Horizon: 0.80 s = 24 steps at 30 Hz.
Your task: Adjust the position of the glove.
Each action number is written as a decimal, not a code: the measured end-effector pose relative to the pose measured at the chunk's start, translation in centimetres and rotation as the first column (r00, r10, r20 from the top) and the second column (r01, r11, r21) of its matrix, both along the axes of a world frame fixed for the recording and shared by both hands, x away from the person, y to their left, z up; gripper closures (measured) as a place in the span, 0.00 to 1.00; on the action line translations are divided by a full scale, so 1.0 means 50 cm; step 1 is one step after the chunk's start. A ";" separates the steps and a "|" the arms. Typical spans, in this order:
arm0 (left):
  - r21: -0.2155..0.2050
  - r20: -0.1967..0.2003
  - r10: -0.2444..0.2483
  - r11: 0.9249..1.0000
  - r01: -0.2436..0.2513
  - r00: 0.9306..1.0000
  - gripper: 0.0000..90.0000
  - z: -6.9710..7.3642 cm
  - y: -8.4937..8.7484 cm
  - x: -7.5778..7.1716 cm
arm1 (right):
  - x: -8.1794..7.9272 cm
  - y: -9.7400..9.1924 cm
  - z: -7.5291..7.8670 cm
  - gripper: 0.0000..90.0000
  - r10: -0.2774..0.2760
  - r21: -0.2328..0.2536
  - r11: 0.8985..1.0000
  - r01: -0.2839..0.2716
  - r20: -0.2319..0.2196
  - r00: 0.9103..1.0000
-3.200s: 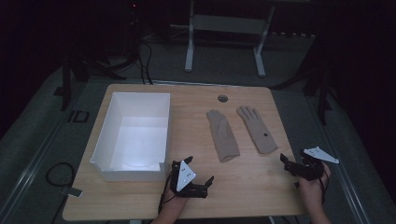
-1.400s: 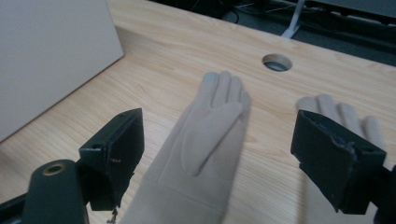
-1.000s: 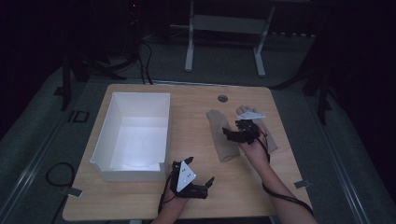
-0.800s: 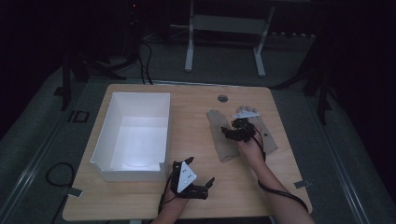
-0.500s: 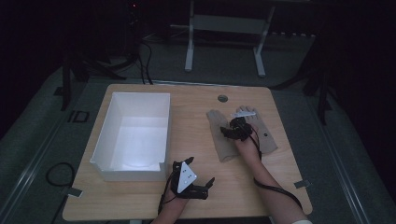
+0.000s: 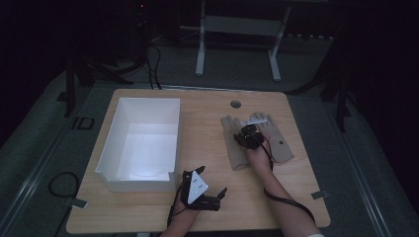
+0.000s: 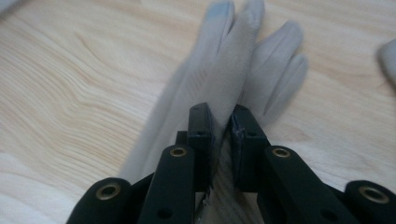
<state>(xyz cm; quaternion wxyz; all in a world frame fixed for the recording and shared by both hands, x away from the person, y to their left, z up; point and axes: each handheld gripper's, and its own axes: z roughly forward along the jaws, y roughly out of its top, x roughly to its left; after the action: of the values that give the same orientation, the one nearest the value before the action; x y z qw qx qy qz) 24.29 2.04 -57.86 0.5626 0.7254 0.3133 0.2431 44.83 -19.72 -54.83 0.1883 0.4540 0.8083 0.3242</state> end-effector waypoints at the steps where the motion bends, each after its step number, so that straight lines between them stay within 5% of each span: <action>1: 0.000 0.000 0.000 1.000 0.000 1.000 0.00 0.000 0.000 0.000 | -0.004 0.000 0.010 0.89 -0.003 0.016 1.000 0.003 -0.001 1.000; 12: 0.005 0.001 0.001 1.000 -0.001 1.000 0.00 0.000 0.000 0.000 | -0.093 -0.006 0.132 0.89 -0.096 0.117 0.989 0.085 0.090 0.991; 18: 0.004 -0.004 0.005 1.000 -0.005 1.000 0.00 0.000 0.000 0.001 | -0.124 0.004 0.131 0.89 -0.124 0.103 0.988 0.115 0.086 0.988; 24: 0.006 -0.004 0.002 1.000 -0.002 1.000 0.00 0.001 0.000 0.001 | -0.147 0.001 0.087 0.89 -0.160 0.138 0.979 0.151 0.056 0.986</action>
<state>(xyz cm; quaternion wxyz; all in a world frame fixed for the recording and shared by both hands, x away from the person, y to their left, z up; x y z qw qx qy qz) 24.32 2.06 -57.83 0.5597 0.7271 0.3145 0.2431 37.50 -19.65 -50.48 0.2092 0.5164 0.7400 0.3767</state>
